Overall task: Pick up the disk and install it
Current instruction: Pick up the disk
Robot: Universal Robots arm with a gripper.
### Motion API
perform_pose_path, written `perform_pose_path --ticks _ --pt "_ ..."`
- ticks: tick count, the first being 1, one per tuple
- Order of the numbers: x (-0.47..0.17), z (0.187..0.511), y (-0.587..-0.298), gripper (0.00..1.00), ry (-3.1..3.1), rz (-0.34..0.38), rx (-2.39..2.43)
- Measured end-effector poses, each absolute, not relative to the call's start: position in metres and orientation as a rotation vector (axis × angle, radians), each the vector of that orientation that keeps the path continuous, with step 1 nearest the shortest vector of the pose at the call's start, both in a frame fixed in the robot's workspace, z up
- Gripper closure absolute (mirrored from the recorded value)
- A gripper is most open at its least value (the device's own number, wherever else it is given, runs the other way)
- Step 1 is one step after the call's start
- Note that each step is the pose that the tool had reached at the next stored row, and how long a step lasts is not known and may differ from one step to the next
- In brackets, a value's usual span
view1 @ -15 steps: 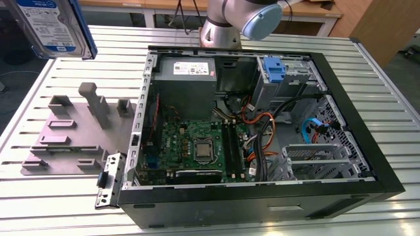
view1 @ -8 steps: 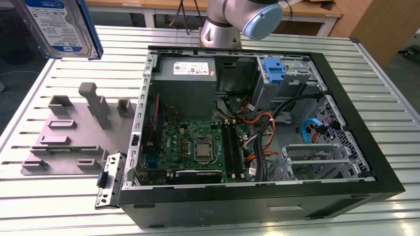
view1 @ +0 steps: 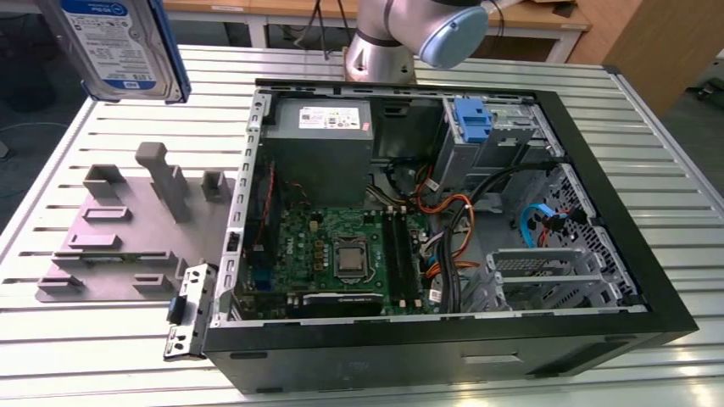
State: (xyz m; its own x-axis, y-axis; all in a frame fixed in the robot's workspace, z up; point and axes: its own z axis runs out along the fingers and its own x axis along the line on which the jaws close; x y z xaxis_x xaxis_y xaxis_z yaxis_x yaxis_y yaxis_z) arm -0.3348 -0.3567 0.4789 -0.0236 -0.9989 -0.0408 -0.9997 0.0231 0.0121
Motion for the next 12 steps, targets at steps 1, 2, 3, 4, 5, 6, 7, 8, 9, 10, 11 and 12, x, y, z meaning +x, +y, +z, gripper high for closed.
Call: perform_pose_path --ticks 1,2,3,4,5,6,7,8,9,10,11,12 --pt "-0.3335 0.479 -0.3567 0.65 2.232 0.058 -2.181" --pt "-0.333 0.479 -0.3567 0.65 2.232 0.058 -2.18" --pt "-0.333 0.4789 -0.3567 0.65 2.232 0.058 -2.18" --pt "-0.333 0.4791 -0.3567 0.65 2.232 0.058 -2.18" --pt "-0.333 0.4796 -0.3567 0.65 2.232 0.058 -2.18" --pt "-0.333 0.4808 -0.3567 0.65 2.232 0.058 -2.18" --pt "-0.3329 0.4823 -0.3567 0.65 2.232 0.058 -2.181" --pt "-0.3329 0.483 -0.3567 0.65 2.232 0.058 -2.181" --pt "-0.3329 0.483 -0.3567 0.65 2.232 0.058 -2.181" --pt "-0.3329 0.483 -0.3566 0.65 2.232 0.058 -2.18" --pt "-0.3329 0.483 -0.3566 0.65 2.232 0.058 -2.18" --pt "-0.3329 0.483 -0.3566 0.65 2.232 0.058 -2.18"
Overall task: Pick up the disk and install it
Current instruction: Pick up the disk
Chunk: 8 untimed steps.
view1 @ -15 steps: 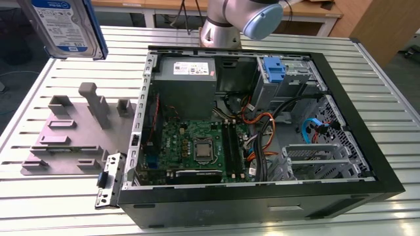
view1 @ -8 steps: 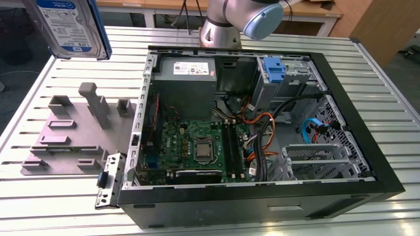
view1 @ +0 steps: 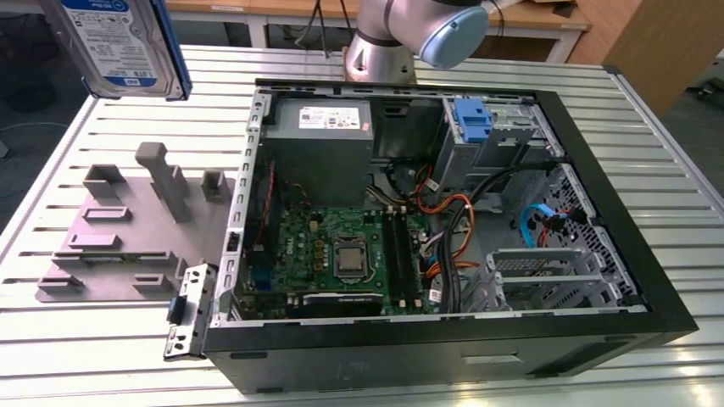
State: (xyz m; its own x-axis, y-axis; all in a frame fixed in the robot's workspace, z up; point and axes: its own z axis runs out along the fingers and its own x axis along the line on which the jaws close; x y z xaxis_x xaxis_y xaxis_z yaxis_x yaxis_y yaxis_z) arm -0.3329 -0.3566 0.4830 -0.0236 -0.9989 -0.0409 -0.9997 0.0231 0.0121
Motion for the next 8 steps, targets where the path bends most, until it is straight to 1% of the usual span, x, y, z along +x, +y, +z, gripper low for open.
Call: perform_pose_path --ticks 8 --pt "-0.328 0.483 -0.3565 0.65 2.232 0.058 -2.181"
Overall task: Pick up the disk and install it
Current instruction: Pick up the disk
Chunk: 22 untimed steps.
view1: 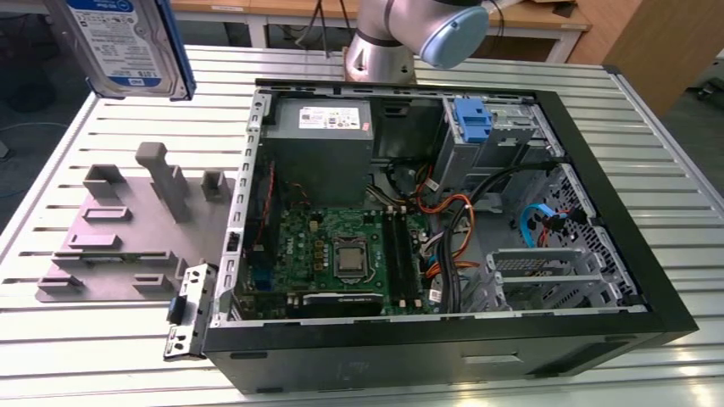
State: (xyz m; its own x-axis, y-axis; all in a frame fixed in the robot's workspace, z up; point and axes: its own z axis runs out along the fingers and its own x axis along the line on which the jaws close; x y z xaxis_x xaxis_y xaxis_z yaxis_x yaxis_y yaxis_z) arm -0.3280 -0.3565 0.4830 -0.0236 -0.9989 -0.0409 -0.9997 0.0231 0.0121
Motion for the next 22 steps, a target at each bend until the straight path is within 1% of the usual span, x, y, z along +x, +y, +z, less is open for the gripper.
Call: perform_pose_path --ticks 22 --pt "-0.288 0.482 -0.356 0.65 2.233 0.058 -2.179"
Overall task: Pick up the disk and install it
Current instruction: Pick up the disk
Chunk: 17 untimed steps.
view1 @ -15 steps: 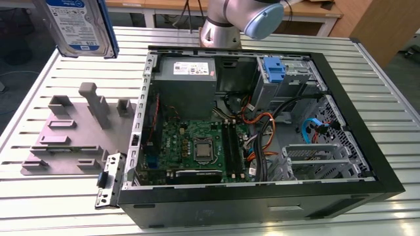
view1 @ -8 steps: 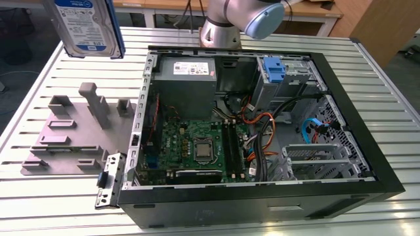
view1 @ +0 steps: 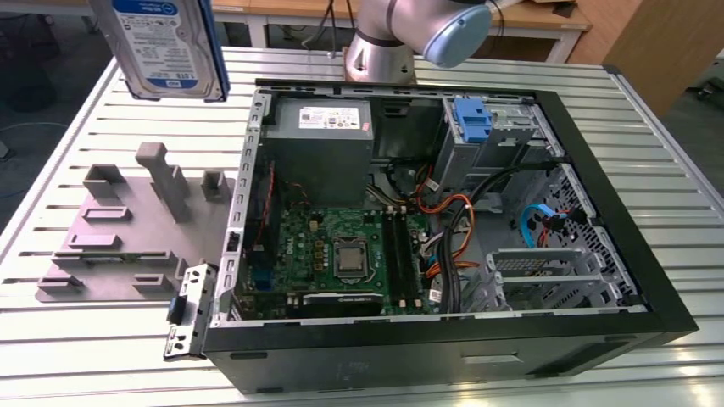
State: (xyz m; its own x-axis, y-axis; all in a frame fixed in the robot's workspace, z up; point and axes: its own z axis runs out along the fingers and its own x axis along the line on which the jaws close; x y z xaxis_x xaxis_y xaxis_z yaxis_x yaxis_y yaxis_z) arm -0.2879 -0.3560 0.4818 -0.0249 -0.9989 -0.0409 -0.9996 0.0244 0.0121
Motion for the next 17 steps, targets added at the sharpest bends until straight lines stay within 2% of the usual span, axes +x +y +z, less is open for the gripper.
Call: perform_pose_path --ticks 17 --pt "-0.246 0.48 -0.355 0.65 2.234 0.058 -2.178"
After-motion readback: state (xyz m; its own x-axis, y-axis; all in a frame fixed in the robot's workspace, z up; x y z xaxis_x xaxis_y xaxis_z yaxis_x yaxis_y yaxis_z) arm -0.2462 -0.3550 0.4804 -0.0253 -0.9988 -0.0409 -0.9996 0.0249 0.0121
